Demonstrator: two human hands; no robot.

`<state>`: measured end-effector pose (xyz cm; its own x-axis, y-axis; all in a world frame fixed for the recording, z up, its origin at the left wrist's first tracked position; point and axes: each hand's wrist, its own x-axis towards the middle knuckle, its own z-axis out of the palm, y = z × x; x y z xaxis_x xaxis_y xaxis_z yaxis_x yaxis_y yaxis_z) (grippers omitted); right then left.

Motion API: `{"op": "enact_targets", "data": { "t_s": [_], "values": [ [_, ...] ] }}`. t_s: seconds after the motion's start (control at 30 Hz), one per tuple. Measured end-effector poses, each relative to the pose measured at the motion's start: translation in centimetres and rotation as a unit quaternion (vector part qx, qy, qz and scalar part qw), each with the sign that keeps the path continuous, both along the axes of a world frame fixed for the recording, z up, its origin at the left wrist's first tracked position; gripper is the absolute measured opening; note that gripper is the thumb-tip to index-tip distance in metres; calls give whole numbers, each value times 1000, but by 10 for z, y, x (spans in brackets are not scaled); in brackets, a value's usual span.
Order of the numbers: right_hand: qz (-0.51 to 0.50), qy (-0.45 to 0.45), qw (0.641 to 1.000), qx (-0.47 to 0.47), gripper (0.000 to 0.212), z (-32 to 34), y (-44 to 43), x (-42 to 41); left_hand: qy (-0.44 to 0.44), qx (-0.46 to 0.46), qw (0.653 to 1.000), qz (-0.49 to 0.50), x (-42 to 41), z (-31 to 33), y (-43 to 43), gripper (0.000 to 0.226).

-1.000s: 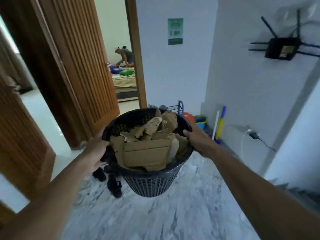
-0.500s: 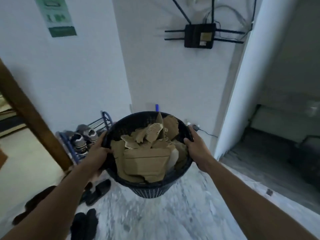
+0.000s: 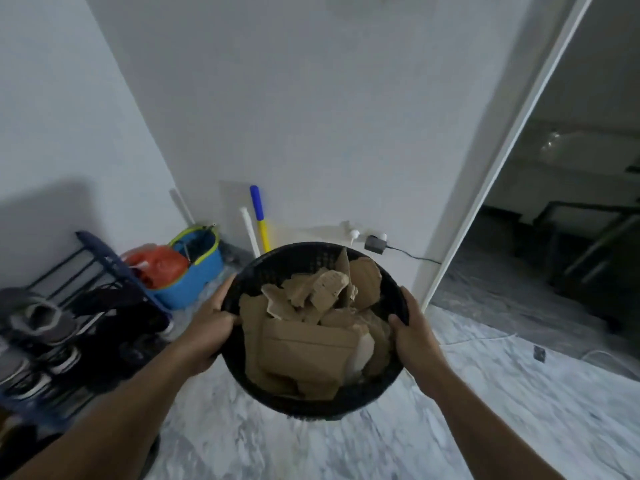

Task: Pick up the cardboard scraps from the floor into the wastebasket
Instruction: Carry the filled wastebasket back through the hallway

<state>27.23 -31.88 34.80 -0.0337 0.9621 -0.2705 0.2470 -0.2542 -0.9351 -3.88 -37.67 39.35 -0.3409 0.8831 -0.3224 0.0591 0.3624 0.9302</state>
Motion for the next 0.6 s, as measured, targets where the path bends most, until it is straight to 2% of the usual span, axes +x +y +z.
{"op": "enact_targets", "data": {
  "t_s": [0.1, 0.23, 0.47, 0.6],
  "values": [
    [-43, -22, 999, -7, 55, -68, 40, -17, 21, -12, 999, -28, -22, -73, 73, 82],
    [-103, -36, 994, -6, 57, -192, 89, -30, 52, -27, 995, -84, -41, -205, 156, 69],
    [-152, -105, 983, 9, 60, -395, 158, -30, 74, -48, 991, -102, -19, -406, 254, 67],
    [-162, -110, 981, 19, 65, -478, 186, -24, 66, -48, 991, -106, -9, -489, 288, 66]
  ]
}}
